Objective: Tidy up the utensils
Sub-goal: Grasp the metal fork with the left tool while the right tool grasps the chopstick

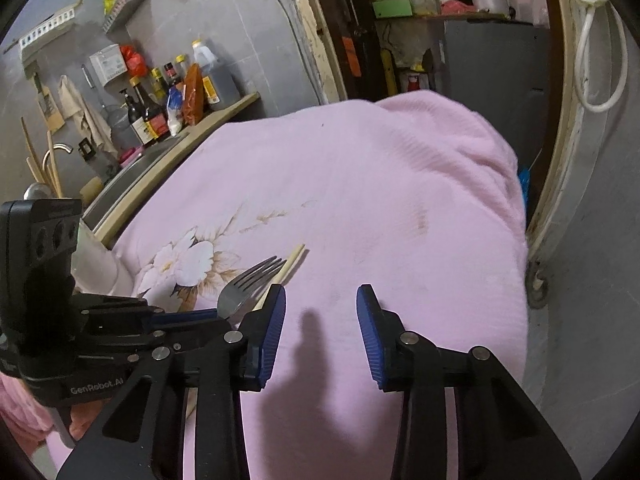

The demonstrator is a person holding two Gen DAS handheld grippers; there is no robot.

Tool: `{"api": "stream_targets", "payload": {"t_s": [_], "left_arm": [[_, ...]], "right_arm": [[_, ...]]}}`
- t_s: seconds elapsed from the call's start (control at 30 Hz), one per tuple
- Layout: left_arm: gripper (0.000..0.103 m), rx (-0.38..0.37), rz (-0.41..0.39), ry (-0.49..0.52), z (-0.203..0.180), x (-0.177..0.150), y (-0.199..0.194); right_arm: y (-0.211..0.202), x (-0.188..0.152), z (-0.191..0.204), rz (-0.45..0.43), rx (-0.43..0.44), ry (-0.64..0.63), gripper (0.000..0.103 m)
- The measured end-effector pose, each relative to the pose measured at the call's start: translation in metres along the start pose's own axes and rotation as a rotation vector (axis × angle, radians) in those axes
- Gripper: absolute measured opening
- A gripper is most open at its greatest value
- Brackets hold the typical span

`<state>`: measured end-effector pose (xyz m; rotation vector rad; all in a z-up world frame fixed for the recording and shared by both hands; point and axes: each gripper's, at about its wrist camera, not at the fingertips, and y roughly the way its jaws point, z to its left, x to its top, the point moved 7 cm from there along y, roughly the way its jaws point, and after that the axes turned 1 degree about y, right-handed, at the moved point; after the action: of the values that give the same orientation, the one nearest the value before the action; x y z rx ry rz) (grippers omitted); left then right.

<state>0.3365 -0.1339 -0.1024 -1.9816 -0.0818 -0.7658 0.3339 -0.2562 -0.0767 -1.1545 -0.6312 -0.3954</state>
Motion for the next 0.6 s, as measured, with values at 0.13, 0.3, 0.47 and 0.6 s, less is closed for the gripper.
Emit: {"api": "stream_targets", "payload": {"t_s": [0.13,0.3,0.47,0.6], "left_arm": [[0.004,-0.001,0.010,-0.007,-0.003,0.001,0.002],[0.004,0.062,0.001,-0.014,0.004,-0.007,-0.008],[0.004,0.103,-0.005,-0.023,0.014,-0.020,-0.024],[0.004,0.090,-0.017,-0.031,0.021,-0.033,-0.040]], "right_arm": [[0.008,-0.002,0.003,0.033,0.013,0.007,0.033],[0.014,-0.004,0.011,0.067,0.033,0.006,0.033],[0.021,-0.008,0.025,0.103,0.056,-0.013,0.033],[0.028,-0.010,0.038,0.125,0.061,-0.024,0.033]]}}
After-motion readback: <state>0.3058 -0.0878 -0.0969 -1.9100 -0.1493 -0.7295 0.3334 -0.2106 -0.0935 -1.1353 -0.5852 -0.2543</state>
